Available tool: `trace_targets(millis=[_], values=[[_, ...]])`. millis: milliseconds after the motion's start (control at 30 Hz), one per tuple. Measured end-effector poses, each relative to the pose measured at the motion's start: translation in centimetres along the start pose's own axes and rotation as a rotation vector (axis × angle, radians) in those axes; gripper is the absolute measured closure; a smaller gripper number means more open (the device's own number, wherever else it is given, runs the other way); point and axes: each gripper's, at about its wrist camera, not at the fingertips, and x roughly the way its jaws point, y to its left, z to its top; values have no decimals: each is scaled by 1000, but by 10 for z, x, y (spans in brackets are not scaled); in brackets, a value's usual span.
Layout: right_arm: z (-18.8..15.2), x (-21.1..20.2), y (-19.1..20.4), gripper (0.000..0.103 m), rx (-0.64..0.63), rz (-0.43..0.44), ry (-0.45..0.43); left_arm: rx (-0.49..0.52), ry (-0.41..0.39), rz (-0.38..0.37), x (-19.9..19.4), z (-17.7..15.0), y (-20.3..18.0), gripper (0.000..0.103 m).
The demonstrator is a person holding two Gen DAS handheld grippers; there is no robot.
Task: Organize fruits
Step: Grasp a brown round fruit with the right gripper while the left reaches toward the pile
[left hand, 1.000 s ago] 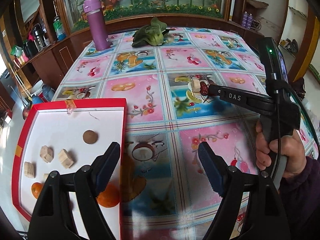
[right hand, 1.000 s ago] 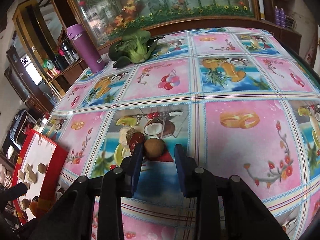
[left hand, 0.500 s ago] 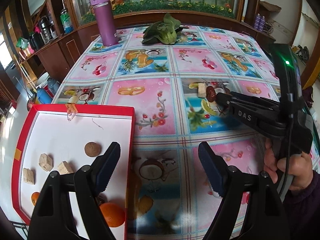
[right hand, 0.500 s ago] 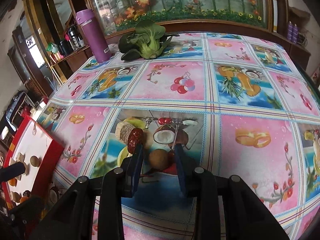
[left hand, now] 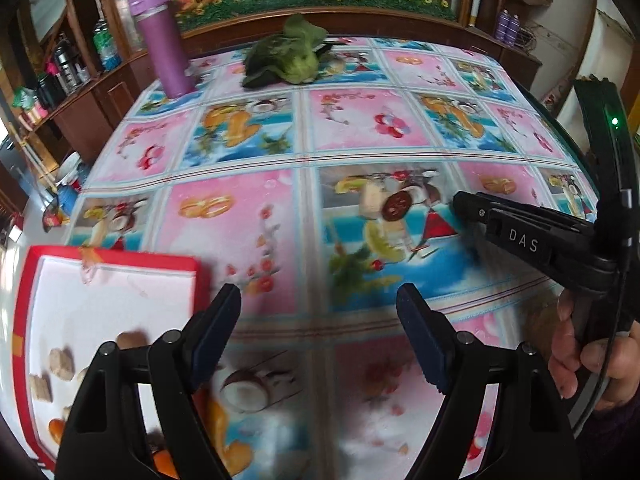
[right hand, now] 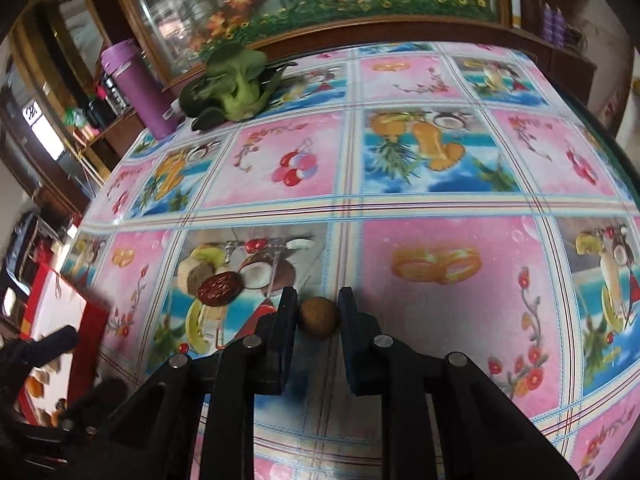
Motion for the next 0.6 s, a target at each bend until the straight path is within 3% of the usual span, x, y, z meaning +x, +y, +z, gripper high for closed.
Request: trace_targets(millis=[67, 167, 267, 400, 600], values=[[1, -1, -5, 84, 20, -2, 1, 28, -15, -26, 4, 8, -10, 23], [1, -2, -6, 84, 35, 6, 7, 57, 9, -82, 17, 20, -21, 39], [2, -1, -8, 84, 44, 13, 11, 62, 37, -137, 34, 31, -27, 40], [3, -1, -10, 83, 54, 24, 11, 57, 16, -204, 47, 48, -24, 42], [3, -1, -10, 84, 54, 26, 11, -77, 19, -133, 63, 58, 17, 40]])
